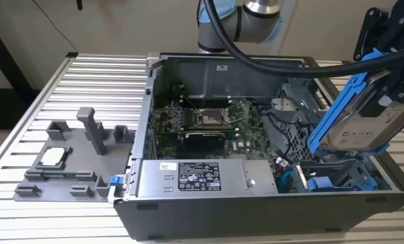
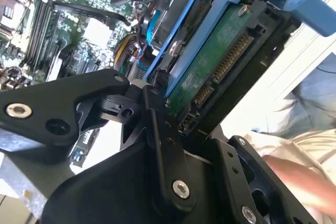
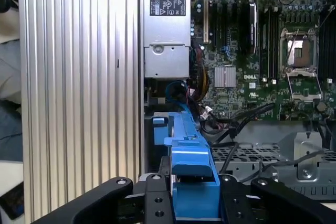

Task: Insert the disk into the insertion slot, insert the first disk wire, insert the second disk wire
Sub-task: 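Insert the disk into the insertion slot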

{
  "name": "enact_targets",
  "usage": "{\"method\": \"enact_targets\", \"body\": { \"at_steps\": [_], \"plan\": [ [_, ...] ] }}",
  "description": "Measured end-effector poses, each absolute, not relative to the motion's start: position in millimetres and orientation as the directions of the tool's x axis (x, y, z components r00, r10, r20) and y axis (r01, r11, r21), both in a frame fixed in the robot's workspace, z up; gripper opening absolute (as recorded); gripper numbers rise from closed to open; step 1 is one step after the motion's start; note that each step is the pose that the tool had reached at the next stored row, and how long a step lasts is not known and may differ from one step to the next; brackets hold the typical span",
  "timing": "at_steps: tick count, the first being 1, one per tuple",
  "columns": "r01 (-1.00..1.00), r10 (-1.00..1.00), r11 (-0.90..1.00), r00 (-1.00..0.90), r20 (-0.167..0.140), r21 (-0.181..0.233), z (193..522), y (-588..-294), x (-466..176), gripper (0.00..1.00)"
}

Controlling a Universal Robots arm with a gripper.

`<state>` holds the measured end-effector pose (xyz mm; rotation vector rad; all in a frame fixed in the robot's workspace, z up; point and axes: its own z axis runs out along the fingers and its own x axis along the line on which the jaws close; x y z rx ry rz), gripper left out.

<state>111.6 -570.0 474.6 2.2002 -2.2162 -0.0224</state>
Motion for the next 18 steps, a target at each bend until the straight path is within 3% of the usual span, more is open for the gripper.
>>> {"method": "enact_targets", "body": {
  "at_steps": [18],
  "plan": [
    [-0.999,-1.000,-0.027,0.027,0.003,0.017,449.5,-570.0,121.6,0.33]
  ]
}}
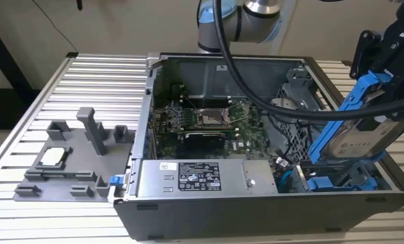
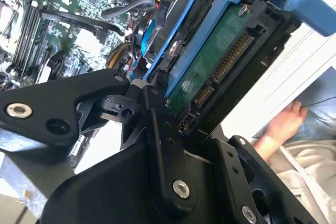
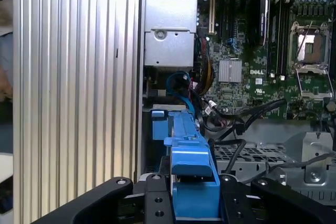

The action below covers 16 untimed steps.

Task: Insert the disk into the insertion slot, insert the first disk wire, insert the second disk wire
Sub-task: 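Insert the disk into the insertion slot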

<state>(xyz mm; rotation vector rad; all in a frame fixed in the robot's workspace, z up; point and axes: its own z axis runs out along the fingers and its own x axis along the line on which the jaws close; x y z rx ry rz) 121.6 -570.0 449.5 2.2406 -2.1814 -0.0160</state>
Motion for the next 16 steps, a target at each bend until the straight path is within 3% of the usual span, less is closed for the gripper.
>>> {"method": "enact_targets", "body": {
  "at_steps": [16],
  "plan": [
    [-0.999,-1.000,-0.028,0.028,0.001,0.016,433.2,-570.0,121.7,0.33]
  ]
}}
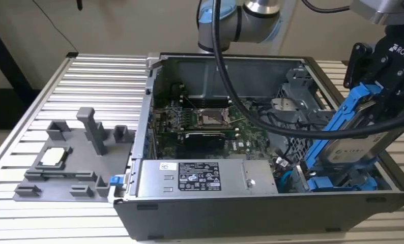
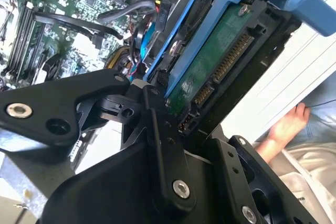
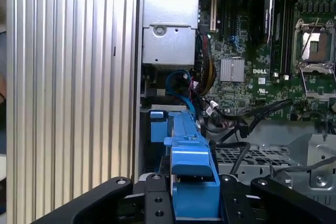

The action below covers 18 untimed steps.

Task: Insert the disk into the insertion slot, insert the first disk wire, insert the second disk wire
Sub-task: 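Insert the disk into the insertion slot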

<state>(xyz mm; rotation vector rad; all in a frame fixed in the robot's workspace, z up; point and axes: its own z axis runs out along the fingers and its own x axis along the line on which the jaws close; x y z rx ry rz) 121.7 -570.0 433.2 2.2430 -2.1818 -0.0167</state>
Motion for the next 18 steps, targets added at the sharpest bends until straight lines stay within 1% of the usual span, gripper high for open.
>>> {"method": "enact_targets", "body": {
  "at_steps": [18],
  "plan": [
    [-0.999,-1.000,-0.030,0.030,0.001,0.017,412.2,-570.1,125.9,0.33]
  ]
}}
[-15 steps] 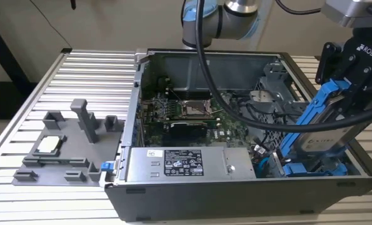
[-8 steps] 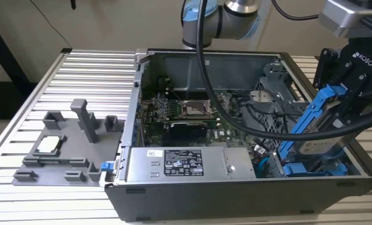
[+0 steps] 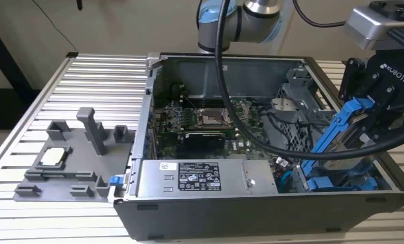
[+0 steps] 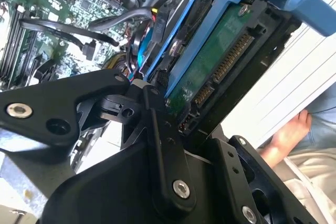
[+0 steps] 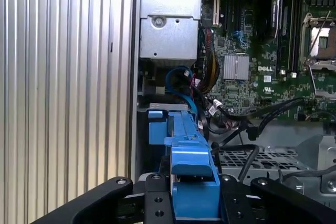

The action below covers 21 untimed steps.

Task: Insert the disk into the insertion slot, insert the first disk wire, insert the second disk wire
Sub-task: 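Insert the disk into the insertion slot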

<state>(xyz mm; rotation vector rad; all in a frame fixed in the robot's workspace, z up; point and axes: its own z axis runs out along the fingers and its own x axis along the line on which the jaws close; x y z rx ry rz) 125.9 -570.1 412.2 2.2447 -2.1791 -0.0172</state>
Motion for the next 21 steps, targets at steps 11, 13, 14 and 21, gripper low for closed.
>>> {"method": "enact_targets", "body": {
  "at_steps": [11,13,14,21],
  "plan": [
    [-0.999,-1.000,-0.030,0.030,0.001,0.017,393.4,-570.1,125.9,0.33],
    [-0.999,-1.000,-0.030,0.030,0.001,0.017,389.7,-570.1,126.0,0.33],
    [-0.999,-1.000,-0.030,0.030,0.001,0.017,388.1,-570.1,125.9,0.33],
    [-0.999,-1.000,-0.030,0.030,0.001,0.017,375.3,-570.1,125.9,0.33]
  ]
}}
